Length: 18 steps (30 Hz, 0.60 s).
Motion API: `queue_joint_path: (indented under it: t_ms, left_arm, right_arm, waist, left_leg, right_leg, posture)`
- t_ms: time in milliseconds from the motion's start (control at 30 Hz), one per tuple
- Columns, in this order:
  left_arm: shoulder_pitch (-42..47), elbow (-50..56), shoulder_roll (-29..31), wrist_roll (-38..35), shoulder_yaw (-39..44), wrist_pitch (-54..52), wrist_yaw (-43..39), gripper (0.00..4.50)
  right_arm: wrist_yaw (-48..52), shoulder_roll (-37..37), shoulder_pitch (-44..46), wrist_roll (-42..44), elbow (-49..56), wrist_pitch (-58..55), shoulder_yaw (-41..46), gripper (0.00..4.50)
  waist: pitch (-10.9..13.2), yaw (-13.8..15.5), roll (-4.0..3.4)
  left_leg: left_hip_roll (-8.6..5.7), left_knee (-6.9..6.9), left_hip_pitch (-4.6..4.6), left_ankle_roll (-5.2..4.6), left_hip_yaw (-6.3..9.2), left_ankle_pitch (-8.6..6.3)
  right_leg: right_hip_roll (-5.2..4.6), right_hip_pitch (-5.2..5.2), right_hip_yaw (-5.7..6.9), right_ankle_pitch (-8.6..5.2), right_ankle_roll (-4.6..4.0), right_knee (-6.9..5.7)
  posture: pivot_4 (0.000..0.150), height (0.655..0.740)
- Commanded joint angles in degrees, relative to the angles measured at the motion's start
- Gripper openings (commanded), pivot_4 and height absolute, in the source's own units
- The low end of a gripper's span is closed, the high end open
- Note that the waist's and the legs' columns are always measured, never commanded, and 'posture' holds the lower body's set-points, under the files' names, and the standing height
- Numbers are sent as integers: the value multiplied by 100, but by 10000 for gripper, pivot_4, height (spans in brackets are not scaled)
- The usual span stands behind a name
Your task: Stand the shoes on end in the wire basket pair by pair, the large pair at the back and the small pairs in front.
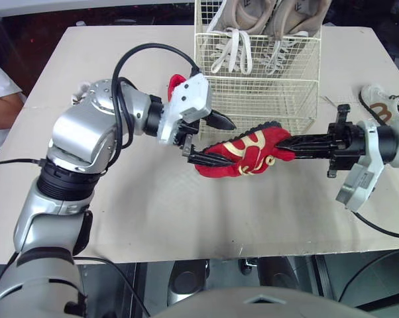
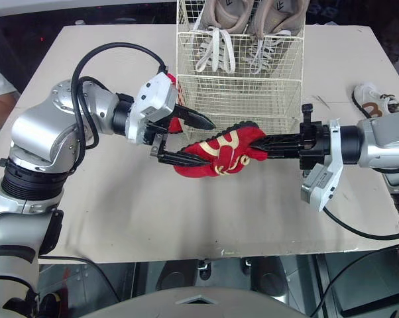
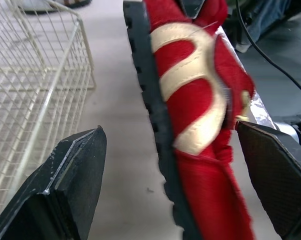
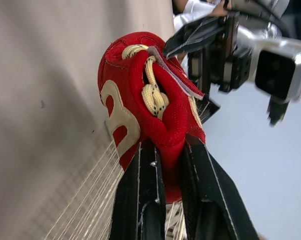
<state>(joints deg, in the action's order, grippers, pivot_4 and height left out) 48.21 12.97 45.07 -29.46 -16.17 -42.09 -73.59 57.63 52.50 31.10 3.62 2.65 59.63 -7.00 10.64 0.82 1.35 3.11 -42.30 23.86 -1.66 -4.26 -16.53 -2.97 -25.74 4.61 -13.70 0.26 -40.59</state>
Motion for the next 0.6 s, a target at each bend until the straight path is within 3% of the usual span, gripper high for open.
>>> queue_joint_path:
  t_ms: [33, 67, 267, 333, 433, 600]
  left_arm:
    - [160, -96, 34, 145, -41, 46, -144, 39285]
    - [162, -93, 40, 109, -58, -3, -218, 36910]
    - [92, -35, 141, 114, -130, -69, -494, 9104]
    - [64, -29, 145, 102, -115, -72, -529, 4887]
    - [9, -24, 76, 38, -14, -68, -465, 4887]
    - [-259, 74, -408, -124, 583, 150, 234, 4885]
  right_arm:
    - [-244, -37, 191, 19, -12, 263, 44, 0]
    - [-267, -40, 173, -11, -40, 298, 28, 0]
    - [-439, 4, 135, -139, -144, 389, -4, 0]
    - [-488, 38, 101, -120, -149, 326, -8, 0]
    - [-559, 95, -49, 32, -143, 117, 37, 11106]
    - [-624, 394, -943, 988, -99, -989, 336, 36358]
  waist:
    - [0, -1, 0]
    - [0, -2, 0]
    - [0, -2, 0]
    - [0, -2, 0]
    - [0, -1, 0]
    - [0, 24, 0]
  left_leg:
    - [0, -1, 0, 0, 1, 0]
    - [0, -1, 0, 0, 1, 0]
    - [1, -1, 0, 0, 0, 0]
    - [1, 0, 0, 0, 0, 0]
    - [1, -1, -1, 0, 1, 0]
    - [0, -4, 4, -1, 2, 0]
  right_leg:
    - [0, 0, 0, 0, 0, -1]
    - [0, 0, 1, 0, 0, -1]
    - [-1, 0, 0, 0, 0, -2]
    - [-1, 0, 0, 0, 0, -2]
    - [-1, 0, 0, 0, 0, -2]
    - [-9, 1, 4, 4, -7, -1]
  posture:
    - [1500, 6860]
    - [1500, 6860]
    - [1500, 6860]
    - [1500, 6860]
    - [1500, 6860]
    - [1500, 6860]
